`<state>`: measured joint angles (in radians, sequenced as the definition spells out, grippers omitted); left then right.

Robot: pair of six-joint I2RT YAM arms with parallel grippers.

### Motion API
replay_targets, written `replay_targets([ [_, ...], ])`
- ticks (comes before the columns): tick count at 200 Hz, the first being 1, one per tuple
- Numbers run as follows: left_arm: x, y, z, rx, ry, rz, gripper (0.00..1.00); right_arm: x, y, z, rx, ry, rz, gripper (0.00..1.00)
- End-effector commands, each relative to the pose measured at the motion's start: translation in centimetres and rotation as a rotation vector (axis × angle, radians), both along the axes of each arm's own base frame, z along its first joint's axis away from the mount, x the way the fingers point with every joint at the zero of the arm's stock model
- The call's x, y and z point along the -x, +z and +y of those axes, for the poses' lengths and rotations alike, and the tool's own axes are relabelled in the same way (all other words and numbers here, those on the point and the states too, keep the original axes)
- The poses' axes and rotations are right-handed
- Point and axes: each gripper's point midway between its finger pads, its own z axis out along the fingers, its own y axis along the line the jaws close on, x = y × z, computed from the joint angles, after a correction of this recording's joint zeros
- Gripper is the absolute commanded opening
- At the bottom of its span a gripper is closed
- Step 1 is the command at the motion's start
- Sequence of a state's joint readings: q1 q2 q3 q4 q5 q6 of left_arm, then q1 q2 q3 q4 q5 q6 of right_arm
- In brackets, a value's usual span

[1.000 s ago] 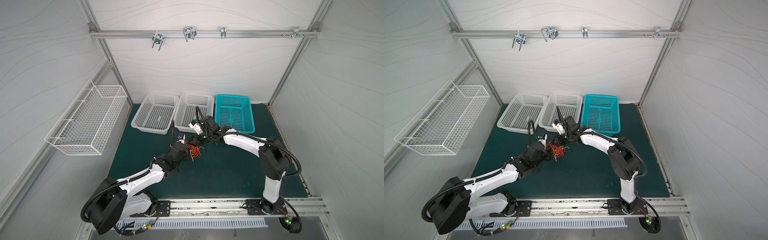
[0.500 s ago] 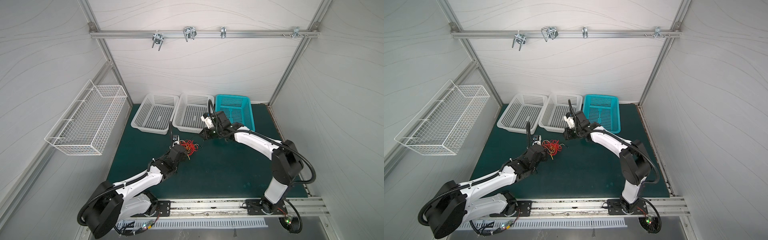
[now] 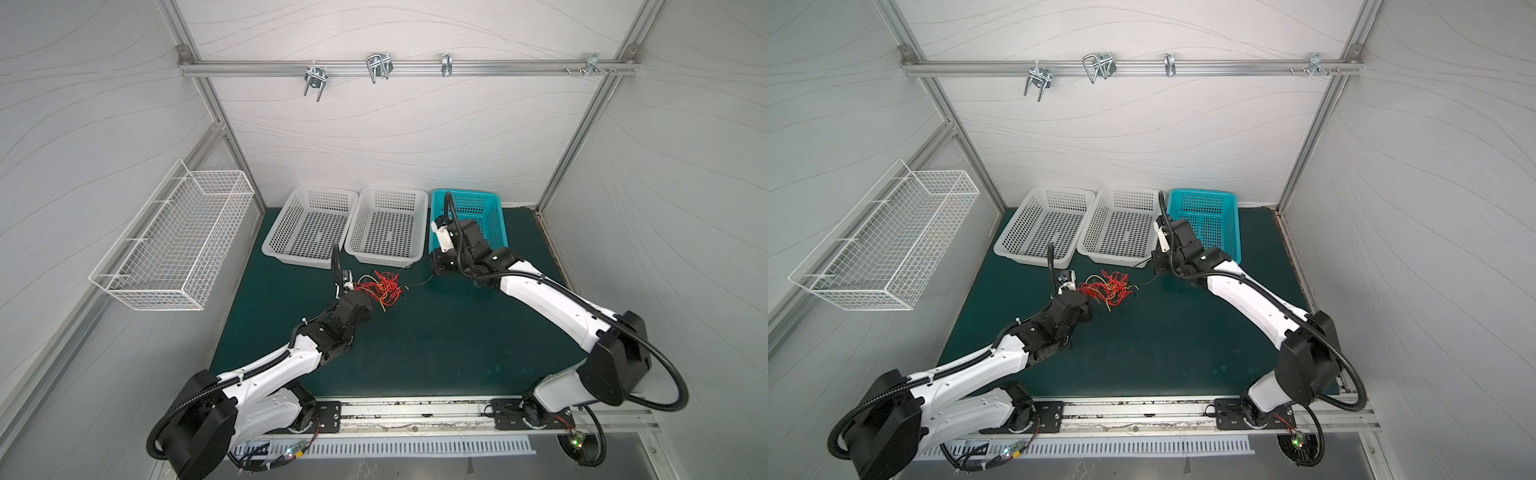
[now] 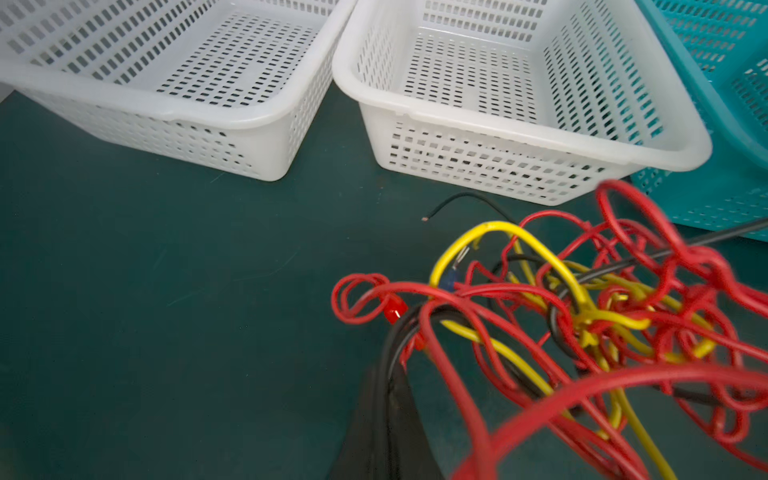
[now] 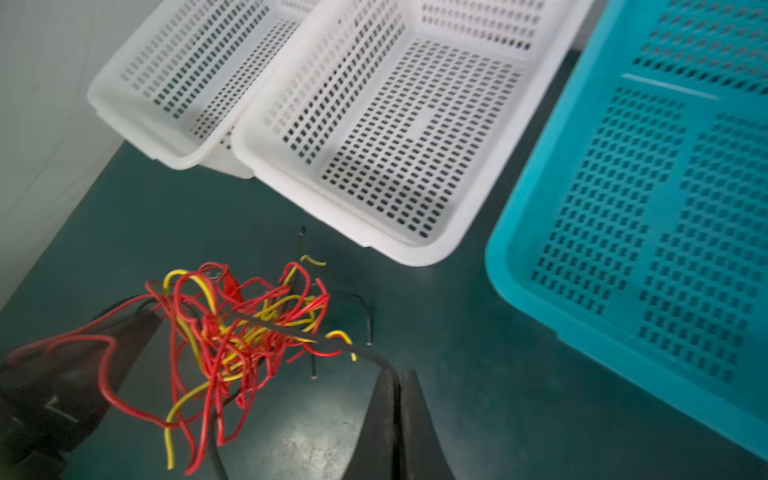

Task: Untangle the cables
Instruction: 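Hold the bundle with the left gripper, pull the black wire out with the right, then carry the black wire into the teal basket and release it with the right gripper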

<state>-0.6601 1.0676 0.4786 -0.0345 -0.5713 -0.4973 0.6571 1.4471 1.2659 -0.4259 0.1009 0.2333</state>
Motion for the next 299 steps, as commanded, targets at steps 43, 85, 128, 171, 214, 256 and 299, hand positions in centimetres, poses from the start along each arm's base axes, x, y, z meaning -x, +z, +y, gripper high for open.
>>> replay_targets([
  [43, 1.4, -1.2, 7.1, 0.036, 0.318, 0.057, 0.0, -0.7, 7.4, -11.4, 0.118, -0.326, -0.262, 0.0],
  [85, 1.8, -1.2, 8.1, 0.019, 0.353, 0.064, 0.0, -0.4, 9.5, -14.5, 0.118, -0.417, -0.322, 0.0],
  [128, 2.2, -1.8, 8.6, 0.022, 0.377, 0.083, 0.0, -0.1, 13.0, -16.5, 0.098, -0.457, -0.395, 0.0],
  [171, 2.5, -2.1, 9.1, 0.029, 0.397, 0.083, 0.0, 0.6, 17.3, -18.7, 0.048, -0.498, -0.473, 0.0],
  [214, 2.4, -1.7, 8.8, 0.056, 0.378, 0.054, 0.0, 0.7, 18.9, -17.1, -0.034, -0.41, -0.508, 0.0],
  [256, 1.5, -1.1, 6.8, 0.108, 0.26, 0.025, 0.0, -1.2, 20.1, -15.2, -0.081, -0.36, -0.533, 0.0],
  [299, 1.0, -0.9, 5.9, 0.116, 0.211, 0.029, 0.0, -4.0, 23.2, -13.4, -0.107, -0.314, -0.596, 0.0],
])
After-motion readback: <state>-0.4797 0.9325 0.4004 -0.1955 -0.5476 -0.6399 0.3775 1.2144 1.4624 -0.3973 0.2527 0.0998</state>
